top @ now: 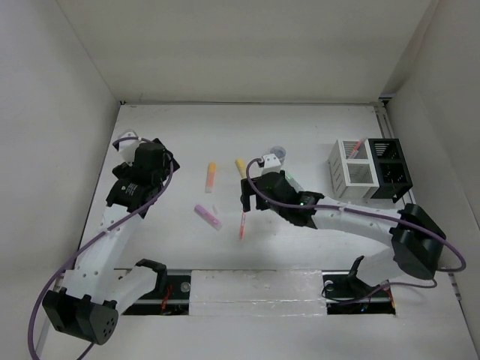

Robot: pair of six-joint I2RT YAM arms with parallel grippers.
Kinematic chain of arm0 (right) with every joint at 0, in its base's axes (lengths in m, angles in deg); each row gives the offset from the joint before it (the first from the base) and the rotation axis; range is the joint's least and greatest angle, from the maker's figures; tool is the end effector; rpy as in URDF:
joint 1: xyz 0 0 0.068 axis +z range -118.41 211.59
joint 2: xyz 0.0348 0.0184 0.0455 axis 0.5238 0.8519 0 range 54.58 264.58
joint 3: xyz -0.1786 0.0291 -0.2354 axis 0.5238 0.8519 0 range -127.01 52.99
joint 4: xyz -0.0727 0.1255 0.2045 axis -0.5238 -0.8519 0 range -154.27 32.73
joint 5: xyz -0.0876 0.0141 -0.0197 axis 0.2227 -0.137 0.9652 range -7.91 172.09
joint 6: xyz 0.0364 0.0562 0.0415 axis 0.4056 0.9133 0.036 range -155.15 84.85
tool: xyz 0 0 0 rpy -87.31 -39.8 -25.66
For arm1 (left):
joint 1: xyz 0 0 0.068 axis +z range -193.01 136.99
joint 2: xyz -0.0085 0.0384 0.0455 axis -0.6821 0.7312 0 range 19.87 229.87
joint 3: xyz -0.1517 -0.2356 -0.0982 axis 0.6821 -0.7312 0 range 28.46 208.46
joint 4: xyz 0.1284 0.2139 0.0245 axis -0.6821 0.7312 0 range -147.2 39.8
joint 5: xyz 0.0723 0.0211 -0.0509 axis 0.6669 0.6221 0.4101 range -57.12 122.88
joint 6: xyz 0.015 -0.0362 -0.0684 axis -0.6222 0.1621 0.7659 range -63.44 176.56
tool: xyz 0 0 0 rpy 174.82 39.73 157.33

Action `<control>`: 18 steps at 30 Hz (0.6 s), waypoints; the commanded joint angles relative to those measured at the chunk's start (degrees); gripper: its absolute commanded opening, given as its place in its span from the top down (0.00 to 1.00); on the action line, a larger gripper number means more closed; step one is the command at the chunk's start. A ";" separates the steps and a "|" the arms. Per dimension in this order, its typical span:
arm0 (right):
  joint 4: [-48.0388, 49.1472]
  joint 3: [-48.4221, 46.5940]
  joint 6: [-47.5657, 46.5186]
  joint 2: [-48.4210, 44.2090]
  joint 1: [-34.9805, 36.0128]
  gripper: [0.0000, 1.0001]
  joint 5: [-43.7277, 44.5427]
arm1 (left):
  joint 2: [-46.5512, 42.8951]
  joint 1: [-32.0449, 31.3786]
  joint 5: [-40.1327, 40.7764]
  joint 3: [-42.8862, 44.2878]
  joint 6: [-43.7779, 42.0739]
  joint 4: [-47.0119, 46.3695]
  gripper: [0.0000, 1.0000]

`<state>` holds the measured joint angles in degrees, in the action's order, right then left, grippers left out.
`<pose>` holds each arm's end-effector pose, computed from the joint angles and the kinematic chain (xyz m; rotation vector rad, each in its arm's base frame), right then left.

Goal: Sort the stationery into containers
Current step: Pick up the pen from the center of the board.

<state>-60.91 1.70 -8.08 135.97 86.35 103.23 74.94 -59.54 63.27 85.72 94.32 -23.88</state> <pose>0.2061 0.2496 0.2578 -0.3045 2.1263 0.4469 0.2003 -0.0238 0.3507 -0.6729 1.9187 -0.0317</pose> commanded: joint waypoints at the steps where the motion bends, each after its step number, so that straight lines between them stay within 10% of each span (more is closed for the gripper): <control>1: -8.91 -6.26 11.15 3.42 2.18 0.00 11.80 | 0.48 0.19 -1.56 1.46 0.47 0.34 0.00; 18: -12.80 -9.71 21.35 14.76 10.80 0.09 15.42 | 2.24 0.19 -8.95 0.31 -4.27 -2.91 0.00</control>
<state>-73.61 -6.50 10.35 150.09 96.82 116.50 78.05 -59.52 55.36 85.70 91.57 -24.86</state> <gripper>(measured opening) 0.924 0.996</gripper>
